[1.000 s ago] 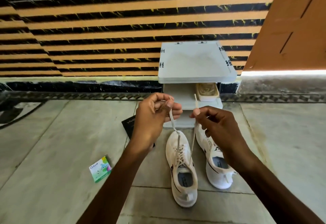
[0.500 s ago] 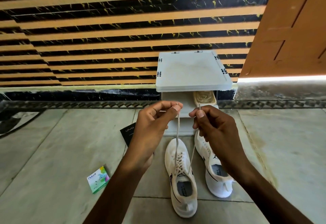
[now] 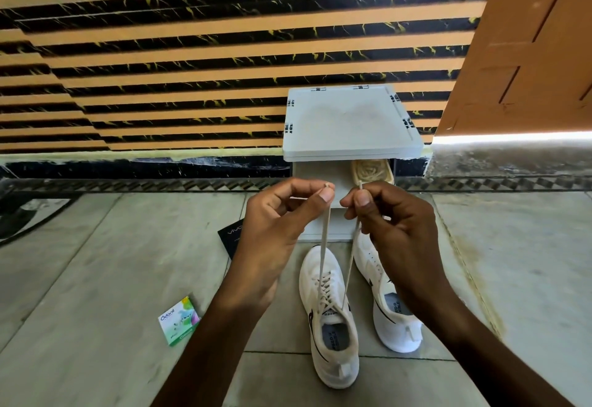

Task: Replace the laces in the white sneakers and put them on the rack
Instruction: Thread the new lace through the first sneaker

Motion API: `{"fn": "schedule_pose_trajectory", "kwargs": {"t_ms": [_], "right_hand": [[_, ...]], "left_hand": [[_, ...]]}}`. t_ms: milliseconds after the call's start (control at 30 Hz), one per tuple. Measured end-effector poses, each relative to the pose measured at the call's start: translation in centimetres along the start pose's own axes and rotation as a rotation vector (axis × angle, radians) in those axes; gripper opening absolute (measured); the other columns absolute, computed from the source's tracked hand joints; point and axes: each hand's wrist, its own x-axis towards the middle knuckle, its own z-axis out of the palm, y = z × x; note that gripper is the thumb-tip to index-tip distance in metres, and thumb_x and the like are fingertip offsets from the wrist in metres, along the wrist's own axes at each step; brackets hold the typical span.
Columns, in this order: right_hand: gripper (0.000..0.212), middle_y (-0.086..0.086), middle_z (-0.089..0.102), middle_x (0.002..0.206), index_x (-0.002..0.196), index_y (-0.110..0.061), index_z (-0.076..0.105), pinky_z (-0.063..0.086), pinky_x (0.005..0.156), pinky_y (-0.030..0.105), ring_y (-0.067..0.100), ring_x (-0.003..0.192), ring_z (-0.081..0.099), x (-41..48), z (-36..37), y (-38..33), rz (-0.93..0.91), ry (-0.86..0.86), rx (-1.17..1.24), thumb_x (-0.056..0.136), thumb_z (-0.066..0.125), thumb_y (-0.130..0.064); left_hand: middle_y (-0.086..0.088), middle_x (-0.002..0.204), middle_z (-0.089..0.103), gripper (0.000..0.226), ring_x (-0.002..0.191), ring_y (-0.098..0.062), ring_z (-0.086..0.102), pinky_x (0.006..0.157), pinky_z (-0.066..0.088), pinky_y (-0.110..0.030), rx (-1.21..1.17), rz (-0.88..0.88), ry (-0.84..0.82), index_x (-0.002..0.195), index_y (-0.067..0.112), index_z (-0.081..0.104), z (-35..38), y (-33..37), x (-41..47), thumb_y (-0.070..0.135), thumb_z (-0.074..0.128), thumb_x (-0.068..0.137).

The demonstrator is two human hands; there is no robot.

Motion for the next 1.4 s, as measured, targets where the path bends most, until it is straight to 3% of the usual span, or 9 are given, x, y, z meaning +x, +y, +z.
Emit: {"fn": "schedule_pose_trajectory", "kwargs": {"t_ms": [167,967,1233,1400], "right_hand": [[0.019,-0.005,0.068,0.072,0.084,-0.018,0.072,0.042,0.06,0.019,0.009,0.065,0.06,0.0,0.1,-0.2,0.007,-0.004,0.019,0.095,0.058,-0.025],[0.021,-0.005,0.067,0.072,0.082,-0.011,0.072,0.044,0.06,0.018,0.005,0.065,0.059,-0.3,0.6,-1.2,-0.01,-0.08,0.033,0.095,0.058,-0.021],[0.021,-0.003,0.069,0.072,0.081,-0.015,0.073,0.044,0.06,0.018,0.013,0.07,0.064,-0.7,1.6,-1.8,0.003,-0.107,0.048,0.093,0.057,-0.023],[0.02,-0.007,0.07,0.075,0.083,-0.014,0.073,0.046,0.059,0.019,0.014,0.073,0.065,-1.0,1.9,-1.6,0.01,-0.082,0.041,0.094,0.059,-0.022]], "left_hand": [[0.002,0.096,0.073,0.028,0.088,-0.01,0.063,0.075,0.051,-0.021,0.016,-0.015,-0.01,0.098,0.015,0.073,-0.2,0.1,0.0,0.033,0.07,0.077],[0.001,0.093,0.073,0.015,0.081,0.0,0.062,0.07,0.046,-0.013,0.043,0.031,-0.024,0.097,0.012,0.072,-0.6,0.9,-0.7,0.02,0.069,0.084],[0.003,0.092,0.073,0.022,0.081,0.0,0.064,0.068,0.047,-0.012,0.039,0.022,0.026,0.096,0.014,0.072,-1.9,1.0,-1.5,0.027,0.067,0.078],[0.006,0.085,0.071,0.014,0.075,0.002,0.061,0.066,0.046,-0.011,0.032,0.035,-0.004,0.095,0.01,0.071,-2.3,1.2,-1.8,0.018,0.067,0.084]]}}
